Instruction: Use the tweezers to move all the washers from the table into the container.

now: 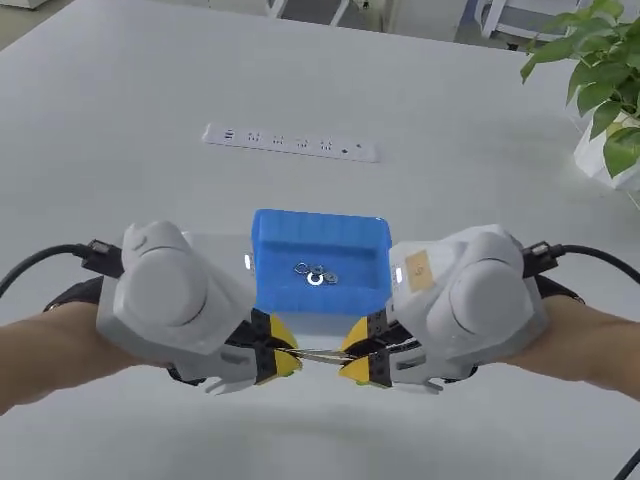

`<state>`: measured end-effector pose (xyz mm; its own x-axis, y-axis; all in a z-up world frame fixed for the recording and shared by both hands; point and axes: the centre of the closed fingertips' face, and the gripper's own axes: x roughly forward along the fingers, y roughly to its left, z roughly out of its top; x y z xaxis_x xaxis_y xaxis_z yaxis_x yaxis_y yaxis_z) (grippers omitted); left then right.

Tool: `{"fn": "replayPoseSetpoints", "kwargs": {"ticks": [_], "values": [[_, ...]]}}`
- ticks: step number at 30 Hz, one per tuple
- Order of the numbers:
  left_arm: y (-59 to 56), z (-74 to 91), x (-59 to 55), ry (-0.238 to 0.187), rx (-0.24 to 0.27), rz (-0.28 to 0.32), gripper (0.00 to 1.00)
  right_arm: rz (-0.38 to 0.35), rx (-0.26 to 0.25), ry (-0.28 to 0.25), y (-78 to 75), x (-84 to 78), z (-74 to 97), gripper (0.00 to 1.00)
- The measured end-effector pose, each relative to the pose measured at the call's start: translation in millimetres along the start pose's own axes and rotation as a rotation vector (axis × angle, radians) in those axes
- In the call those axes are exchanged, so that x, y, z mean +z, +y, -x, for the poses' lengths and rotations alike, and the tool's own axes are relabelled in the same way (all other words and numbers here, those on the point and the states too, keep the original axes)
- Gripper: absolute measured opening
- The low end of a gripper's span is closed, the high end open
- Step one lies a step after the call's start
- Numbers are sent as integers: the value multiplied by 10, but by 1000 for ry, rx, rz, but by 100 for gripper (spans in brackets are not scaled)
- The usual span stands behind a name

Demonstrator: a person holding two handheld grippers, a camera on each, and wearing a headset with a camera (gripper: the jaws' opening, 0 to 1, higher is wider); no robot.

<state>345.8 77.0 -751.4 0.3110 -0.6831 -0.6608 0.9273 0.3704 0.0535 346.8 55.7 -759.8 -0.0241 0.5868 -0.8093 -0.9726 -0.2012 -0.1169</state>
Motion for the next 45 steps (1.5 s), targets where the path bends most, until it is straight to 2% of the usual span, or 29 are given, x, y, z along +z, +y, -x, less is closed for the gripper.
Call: {"fn": "replayPoseSetpoints", "kwargs": {"ticks": [4, 6, 10, 11, 17, 23, 25, 28, 33, 40, 45], "values": [[63, -67, -106, 13, 11, 21, 8, -8, 6, 7, -31, -37, -101, 9], [75, -95, -158, 30, 9, 23, 8, 25, 12, 22, -44, -55, -152, 9], [124, -175, -270, 54, 24, 47, 8, -5, 27, 30, -90, -115, -274, 9], [158, -199, -303, 61, 43, 64, 9, -13, 26, 33, -104, -139, -308, 9], [173, -290, -399, 100, 37, 53, 10, -42, 34, 52, -75, -220, -404, 10], [175, -342, -406, 112, 19, 35, 11, -51, 35, 64, -92, -275, -421, 10], [173, -358, -360, 86, 13, 31, 12, -40, 32, 60, -105, -269, -423, 10], [147, -372, -372, 91, -6, 34, 14, -65, 37, 55, -108, -268, -424, 11], [156, -348, -370, 93, -2, 33, 16, -60, 44, 59, -98, -270, -423, 11], [151, -328, -384, 96, -1, 44, 19, -100, 61, 56, -78, -273, -420, 14], [162, -252, -414, 101, 15, 45, 22, -115, 61, 47, -61, -270, -417, 17]]}}
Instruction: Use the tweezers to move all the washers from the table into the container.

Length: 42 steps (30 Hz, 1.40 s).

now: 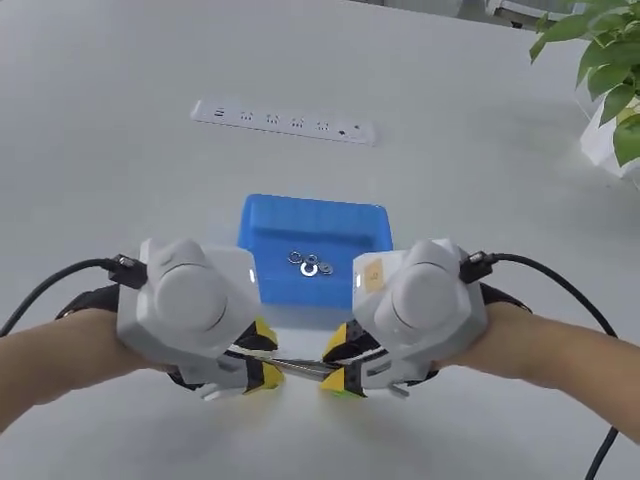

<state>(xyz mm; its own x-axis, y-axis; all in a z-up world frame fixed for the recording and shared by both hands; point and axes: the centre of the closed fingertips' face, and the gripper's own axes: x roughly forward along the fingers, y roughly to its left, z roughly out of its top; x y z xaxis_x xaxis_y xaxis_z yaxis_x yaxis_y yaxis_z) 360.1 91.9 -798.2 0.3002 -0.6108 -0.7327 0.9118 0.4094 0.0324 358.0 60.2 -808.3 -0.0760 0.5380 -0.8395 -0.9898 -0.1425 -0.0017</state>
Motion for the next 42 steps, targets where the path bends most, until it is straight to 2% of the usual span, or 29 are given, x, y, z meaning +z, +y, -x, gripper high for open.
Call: {"fn": "replayPoseSetpoints", "kwargs": {"ticks": [5, 8, 9, 10, 11, 12, 13, 15, 16, 17, 18, 19, 23, 28, 32, 35, 39, 42], "values": [[27, 144, 53, -49, 28, 66, 24, 13, -68, -2, -56, 2, 47, 25], [5, 239, 140, -120, 33, 129, 25, -43, -109, -100, -81, 177, 178, 26], [-7, 293, 198, -160, 33, 159, 27, -55, -123, -127, -94, 219, 223, 27], [-15, 330, 234, -185, 33, 170, 29, -68, -137, -154, -106, 257, 269, 29], [-27, 394, 305, -228, 33, 174, 32, -90, -140, -186, -96, 294, 323, 33], [-26, 437, 346, -252, 39, 170, 35, -110, -123, -256, -46, 389, 405, 37], [-31, 481, 384, -274, 42, 168, 39, -132, -115, -318, -18, 474, 468, 42], [-58, 578, 486, -333, 37, 186, 58, -163, -126, -394, 8, 582, 611, 52], [-80, 617, 524, -352, 28, 198, 66, -159, -126, -411, 33, 614, 664, 56], [-102, 644, 514, -342, 25, 192, 75, -157, -136, -423, 47, 634, 734, 58], [-111, 675, 543, -355, 25, 194, 78, -153, -143, -427, 59, 640, 775, 59], [-125, 724, 581, -369, 26, 193, 80, -148, -150, -435, 78, 653, 841, 60], [-162, 869, 666, -384, 36, 179, 86, -148, -153, -461, 142, 679, 1033, 67], [-194, 1103, 779, -411, 64, 143, 100, -171, -143, -537, 247, 708, 1330, 81], [-136, 1208, 794, -394, 110, 122, 99, -171, -164, -540, 295, 654, 1426, 89], [-137, 1301, 797, -384, 125, 111, 99, -165, -193, -516, 337, 570, 1469, 98], [-176, 1433, 776, -382, 138, 96, 99, -173, -222, -507, 386, 452, 1574, 100], [-197, 1499, 812, -410, 153, 83, 99, -179, -240, -510, 404, 421, 1637, 100]]}}
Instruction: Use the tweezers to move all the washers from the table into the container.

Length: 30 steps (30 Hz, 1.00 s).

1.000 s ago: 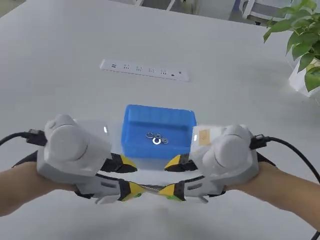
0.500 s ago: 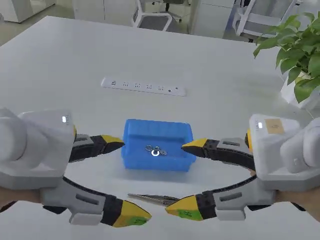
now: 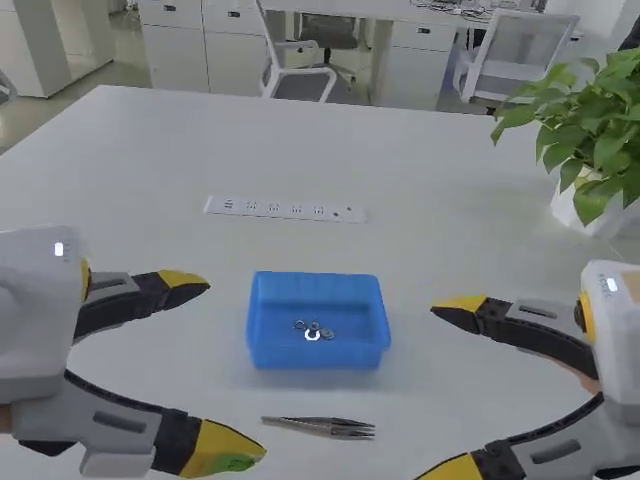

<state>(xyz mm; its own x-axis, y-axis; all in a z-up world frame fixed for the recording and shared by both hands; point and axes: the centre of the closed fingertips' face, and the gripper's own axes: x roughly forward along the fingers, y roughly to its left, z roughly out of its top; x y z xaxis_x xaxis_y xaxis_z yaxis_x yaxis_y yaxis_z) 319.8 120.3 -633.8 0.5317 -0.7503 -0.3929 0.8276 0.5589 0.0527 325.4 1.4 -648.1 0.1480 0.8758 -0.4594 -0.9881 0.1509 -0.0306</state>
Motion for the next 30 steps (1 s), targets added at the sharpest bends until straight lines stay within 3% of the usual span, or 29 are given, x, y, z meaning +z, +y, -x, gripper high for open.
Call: {"fn": "replayPoseSetpoints", "kwargs": {"ticks": [9, 12, 14, 15, 17, 20, 22, 25, 26, 27, 28, 30], "values": [[-27, 79, 71, -17, 33, -12, 100, -12, -31, 0, -2, -23, 98, 100], [-23, 52, 110, -58, 60, -26, 100, -16, -32, -5, -11, -16, 103, 100], [-36, 34, 107, -56, 67, -27, 100, -21, -35, -11, -36, 0, 103, 100], [-18, 31, 133, -75, 91, -44, 100, -24, -44, -19, -64, 18, 103, 100], [-78, 17, 141, -82, 67, -26, 100, -31, -51, -34, -95, 55, 107, 100], [-113, -8, 114, -72, 71, -20, 100, -45, -53, -56, -109, 105, 106, 100], [-109, -20, 114, -88, 105, -22, 100, -51, -44, -54, -99, 101, 100, 100], [-228, -42, -4, -49, 40, 25, 100, -49, -19, -22, -61, 40, 88, 100], [-264, -38, -89, 4, 13, 5, 99, -47, -20, -19, -49, 36, 79, 100], [-237, -34, -103, 17, 31, -20, 99, -44, -20, -16, -43, 33, 77, 100], [-256, -31, -109, 22, 19, -41, 99, -33, -20, -11, -27, 32, 67, 100], [-262, -35, -67, 7, 15, -14, 99, -27, -30, -12, -25, 30, 43, 100]]}}
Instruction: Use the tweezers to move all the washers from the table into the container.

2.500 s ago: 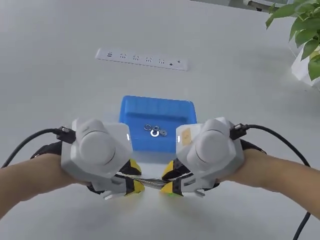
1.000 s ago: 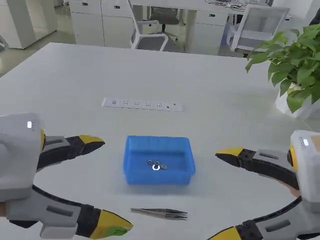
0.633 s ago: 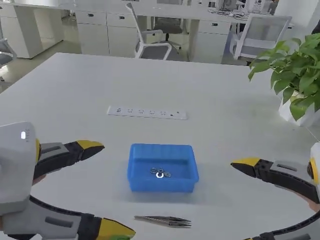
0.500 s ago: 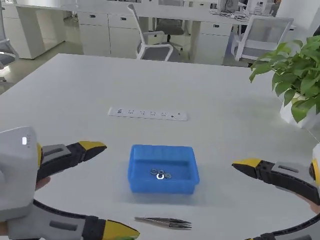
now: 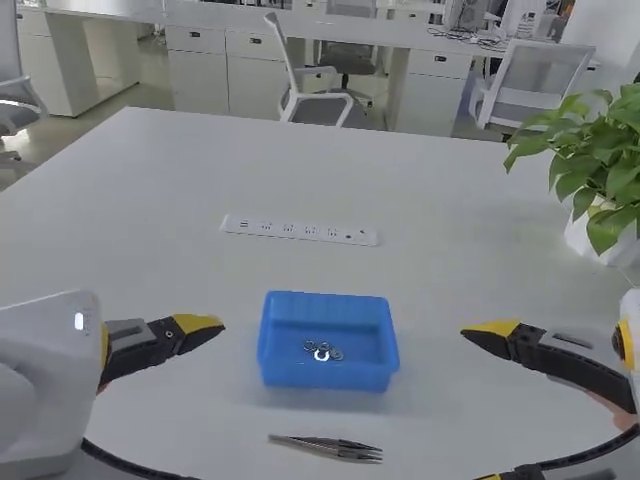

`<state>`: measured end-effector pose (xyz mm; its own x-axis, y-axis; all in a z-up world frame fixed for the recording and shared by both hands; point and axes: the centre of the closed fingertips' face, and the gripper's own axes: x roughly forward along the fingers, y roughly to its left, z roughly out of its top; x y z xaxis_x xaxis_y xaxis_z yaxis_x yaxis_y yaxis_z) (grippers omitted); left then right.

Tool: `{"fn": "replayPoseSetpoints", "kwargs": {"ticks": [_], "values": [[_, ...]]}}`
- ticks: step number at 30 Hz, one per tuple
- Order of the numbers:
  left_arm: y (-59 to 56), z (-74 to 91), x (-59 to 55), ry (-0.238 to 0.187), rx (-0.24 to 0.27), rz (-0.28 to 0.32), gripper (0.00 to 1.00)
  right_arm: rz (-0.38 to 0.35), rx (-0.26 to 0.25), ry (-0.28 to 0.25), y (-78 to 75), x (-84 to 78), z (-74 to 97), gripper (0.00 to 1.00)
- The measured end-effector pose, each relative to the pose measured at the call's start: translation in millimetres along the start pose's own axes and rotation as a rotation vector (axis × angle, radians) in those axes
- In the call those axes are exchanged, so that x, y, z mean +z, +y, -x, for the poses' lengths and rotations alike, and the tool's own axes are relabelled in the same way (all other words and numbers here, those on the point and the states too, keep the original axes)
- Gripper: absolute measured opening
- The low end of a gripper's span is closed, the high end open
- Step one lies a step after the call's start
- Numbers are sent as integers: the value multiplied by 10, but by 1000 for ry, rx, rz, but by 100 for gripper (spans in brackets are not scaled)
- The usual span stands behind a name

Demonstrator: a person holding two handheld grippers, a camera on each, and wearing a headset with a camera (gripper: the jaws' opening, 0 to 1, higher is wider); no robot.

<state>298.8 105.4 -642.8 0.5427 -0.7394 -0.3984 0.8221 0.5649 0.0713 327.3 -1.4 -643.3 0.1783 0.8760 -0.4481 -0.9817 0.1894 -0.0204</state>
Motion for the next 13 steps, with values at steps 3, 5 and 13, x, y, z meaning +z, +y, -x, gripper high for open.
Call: {"fn": "replayPoseSetpoints", "kwargs": {"ticks": [3, 5, 13], "values": [[14, 6, 93, -21, -1, 13, 99, 9, 21, 24, 26, -42, -21, 100], [63, 33, 158, -35, 15, 16, 99, 14, 24, 15, 39, -13, -19, 100], [294, 121, 236, -89, 73, 80, 97, 15, 26, 4, 33, 49, 6, 100]]}}
